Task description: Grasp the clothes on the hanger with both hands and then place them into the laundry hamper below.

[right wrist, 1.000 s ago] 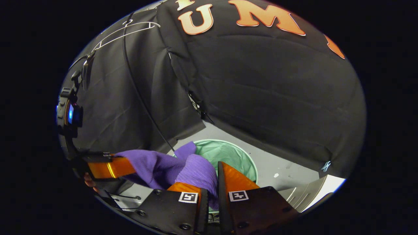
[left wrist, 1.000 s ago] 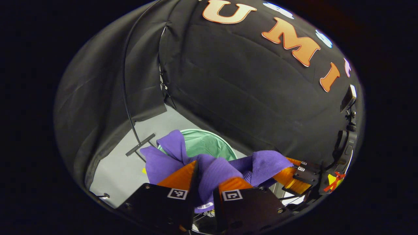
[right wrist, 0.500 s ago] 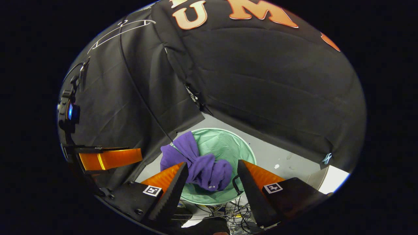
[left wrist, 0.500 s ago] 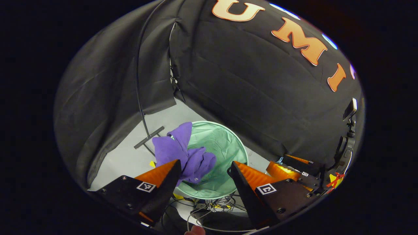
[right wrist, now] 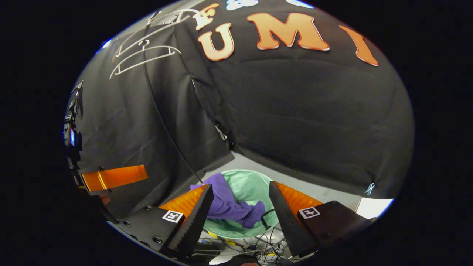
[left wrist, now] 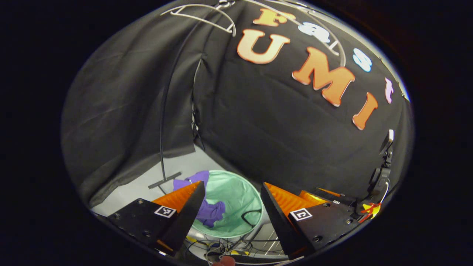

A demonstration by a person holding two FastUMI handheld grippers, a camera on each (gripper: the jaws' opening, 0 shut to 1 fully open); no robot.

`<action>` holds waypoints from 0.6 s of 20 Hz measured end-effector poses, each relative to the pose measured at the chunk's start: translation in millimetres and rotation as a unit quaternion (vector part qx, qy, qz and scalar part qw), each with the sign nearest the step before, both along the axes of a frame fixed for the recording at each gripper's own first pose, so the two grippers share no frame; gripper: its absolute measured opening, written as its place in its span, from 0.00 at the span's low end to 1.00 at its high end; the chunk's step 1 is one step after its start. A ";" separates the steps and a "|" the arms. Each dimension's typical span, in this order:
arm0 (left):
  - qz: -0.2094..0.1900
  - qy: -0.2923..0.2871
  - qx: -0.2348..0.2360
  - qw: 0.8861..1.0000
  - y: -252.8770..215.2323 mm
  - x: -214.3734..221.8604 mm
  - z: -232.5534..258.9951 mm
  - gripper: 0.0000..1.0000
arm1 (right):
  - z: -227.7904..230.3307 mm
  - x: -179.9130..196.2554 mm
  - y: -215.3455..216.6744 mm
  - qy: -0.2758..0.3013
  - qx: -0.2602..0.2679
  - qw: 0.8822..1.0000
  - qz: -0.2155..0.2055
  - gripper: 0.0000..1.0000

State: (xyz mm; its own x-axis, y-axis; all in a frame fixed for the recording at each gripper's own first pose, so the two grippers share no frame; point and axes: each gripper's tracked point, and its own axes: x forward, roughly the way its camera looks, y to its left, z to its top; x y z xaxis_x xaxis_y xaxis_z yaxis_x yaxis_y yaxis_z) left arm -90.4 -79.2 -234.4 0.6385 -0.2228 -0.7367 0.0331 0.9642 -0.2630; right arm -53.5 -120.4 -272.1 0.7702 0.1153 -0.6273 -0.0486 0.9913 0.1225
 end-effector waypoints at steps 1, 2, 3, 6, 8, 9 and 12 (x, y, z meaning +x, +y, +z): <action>0.006 -0.022 -0.001 1.000 3.7 3.8 20.3 0.97 | 20.6 -1.2 1.1 -0.021 -0.002 1.000 0.001 0.98; 0.009 -0.045 -0.007 0.999 1.8 7.2 42.0 0.97 | 44.3 -5.9 3.7 -0.044 0.001 0.999 -0.001 0.98; 0.012 -0.074 -0.016 0.997 1.5 11.0 68.1 0.97 | 68.9 -9.8 5.9 -0.070 0.005 0.997 -0.007 0.98; 0.017 -0.182 -0.002 0.983 22.3 19.3 154.2 0.97 | 133.6 -29.1 11.7 -0.145 -0.003 0.989 -0.034 0.98; 0.019 -0.238 0.022 0.971 45.5 10.8 204.2 0.95 | 178.8 -48.8 17.1 -0.193 -0.016 0.980 -0.052 0.98; 0.024 -0.260 0.033 0.965 54.7 2.1 220.8 0.90 | 202.8 -62.2 23.3 -0.216 -0.024 0.974 -0.057 0.98; 0.036 -0.307 0.056 0.949 86.7 -21.6 285.5 0.90 | 260.1 -109.4 58.5 -0.271 -0.044 0.959 -0.075 0.88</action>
